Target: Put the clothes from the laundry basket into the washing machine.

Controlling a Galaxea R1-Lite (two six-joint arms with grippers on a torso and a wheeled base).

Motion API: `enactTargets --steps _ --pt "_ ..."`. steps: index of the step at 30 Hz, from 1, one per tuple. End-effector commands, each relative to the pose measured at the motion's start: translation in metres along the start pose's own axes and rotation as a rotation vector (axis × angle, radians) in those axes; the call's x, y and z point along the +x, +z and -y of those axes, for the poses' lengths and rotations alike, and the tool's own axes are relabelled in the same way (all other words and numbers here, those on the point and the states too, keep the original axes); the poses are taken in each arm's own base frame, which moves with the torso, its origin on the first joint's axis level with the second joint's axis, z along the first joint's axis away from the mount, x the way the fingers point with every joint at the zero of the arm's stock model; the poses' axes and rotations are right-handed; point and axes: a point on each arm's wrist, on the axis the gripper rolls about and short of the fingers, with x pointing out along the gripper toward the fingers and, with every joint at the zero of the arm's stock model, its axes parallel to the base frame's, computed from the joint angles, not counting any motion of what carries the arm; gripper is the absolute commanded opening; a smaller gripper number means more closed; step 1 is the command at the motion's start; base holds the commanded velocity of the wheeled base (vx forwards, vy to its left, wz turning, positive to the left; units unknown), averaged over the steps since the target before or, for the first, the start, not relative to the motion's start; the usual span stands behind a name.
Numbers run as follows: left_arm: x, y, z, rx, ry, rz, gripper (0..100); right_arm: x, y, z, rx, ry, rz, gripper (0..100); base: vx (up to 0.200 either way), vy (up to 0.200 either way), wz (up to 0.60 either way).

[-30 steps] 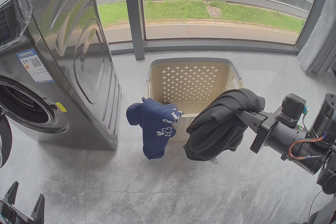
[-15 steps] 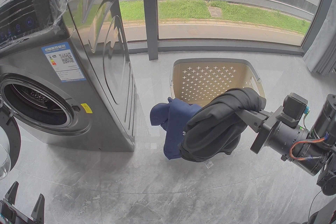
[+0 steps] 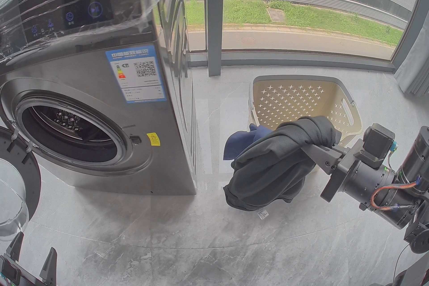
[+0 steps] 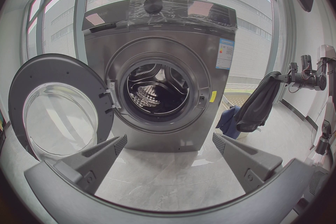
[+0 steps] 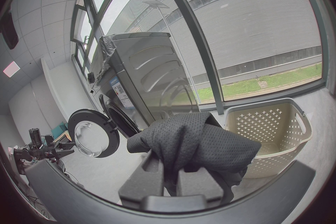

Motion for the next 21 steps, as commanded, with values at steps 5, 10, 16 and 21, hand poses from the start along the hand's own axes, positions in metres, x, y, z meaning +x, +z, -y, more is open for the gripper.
enactTargets --steps 5,10,16,21 --pt "0.0004 -0.0042 -0.0002 -0.001 0.001 -0.006 100 -0.0015 -0.0004 -0.0001 -0.012 0.004 0.010 0 0.000 0.200 0.00" --pt "0.0004 -0.0042 -0.0002 -0.001 0.001 -0.006 100 -0.0006 -0.0004 -0.0013 -0.013 0.012 0.010 0 0.000 0.040 0.00" --pt "0.0004 -0.0042 -0.0002 -0.001 0.001 -0.006 100 -0.0004 0.0012 -0.0036 -0.012 0.022 0.019 0 -0.033 0.000 0.00" --pt "0.0004 -0.0042 -0.0002 -0.001 0.001 -0.006 100 -0.0006 0.0001 -0.0035 -0.012 0.023 0.015 0 -0.200 0.000 0.00"
